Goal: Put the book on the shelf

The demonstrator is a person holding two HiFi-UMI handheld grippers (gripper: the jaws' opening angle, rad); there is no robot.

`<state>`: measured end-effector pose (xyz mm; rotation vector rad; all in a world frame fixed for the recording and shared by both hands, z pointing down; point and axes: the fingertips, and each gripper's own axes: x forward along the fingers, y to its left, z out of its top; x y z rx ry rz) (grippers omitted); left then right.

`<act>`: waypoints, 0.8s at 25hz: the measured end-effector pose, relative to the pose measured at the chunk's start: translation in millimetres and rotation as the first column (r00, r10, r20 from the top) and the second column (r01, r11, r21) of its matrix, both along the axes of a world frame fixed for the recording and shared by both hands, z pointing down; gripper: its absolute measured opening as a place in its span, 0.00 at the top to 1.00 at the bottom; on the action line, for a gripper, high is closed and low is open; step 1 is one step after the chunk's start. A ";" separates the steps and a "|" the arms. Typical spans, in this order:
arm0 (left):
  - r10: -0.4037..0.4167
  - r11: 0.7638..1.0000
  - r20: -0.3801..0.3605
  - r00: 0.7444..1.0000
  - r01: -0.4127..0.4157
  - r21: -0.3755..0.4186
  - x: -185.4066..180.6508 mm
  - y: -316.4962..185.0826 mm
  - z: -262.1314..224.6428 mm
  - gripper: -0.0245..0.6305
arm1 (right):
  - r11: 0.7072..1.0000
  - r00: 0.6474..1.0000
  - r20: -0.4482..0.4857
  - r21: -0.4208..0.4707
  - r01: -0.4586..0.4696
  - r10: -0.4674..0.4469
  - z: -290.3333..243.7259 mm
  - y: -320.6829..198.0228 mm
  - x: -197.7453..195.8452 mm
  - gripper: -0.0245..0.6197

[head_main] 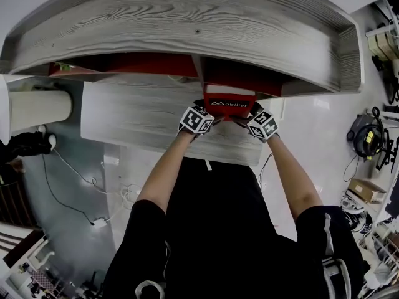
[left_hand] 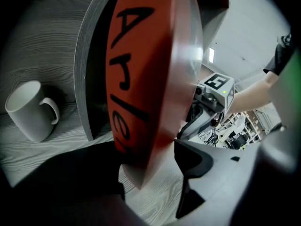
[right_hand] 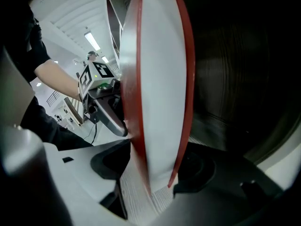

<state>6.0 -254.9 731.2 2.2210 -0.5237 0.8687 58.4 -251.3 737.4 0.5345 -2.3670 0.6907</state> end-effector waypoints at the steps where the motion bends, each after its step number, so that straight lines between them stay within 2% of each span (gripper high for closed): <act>1: -0.010 1.000 0.007 1.000 0.010 0.004 -1.8 -1.9 0.5 0.48 | 1.000 1.000 0.003 0.000 -0.006 0.006 1.6 -1.4 -0.8 0.52; 9: -0.134 0.990 0.003 0.991 0.134 0.033 -13.8 -26.4 -2.6 0.47 | 0.997 0.997 0.013 0.008 -0.074 0.074 10.5 -21.5 3.7 0.51; 13: -0.138 0.990 0.004 0.990 0.138 0.031 -16.9 -26.3 -2.2 0.47 | 0.994 0.993 0.026 0.008 -0.113 0.113 10.2 -33.9 3.2 0.50; 20: -0.149 0.989 0.000 0.989 0.149 0.022 -21.0 -27.4 -1.1 0.47 | 0.991 0.992 -0.012 0.060 -0.123 0.124 9.1 -50.9 3.2 0.48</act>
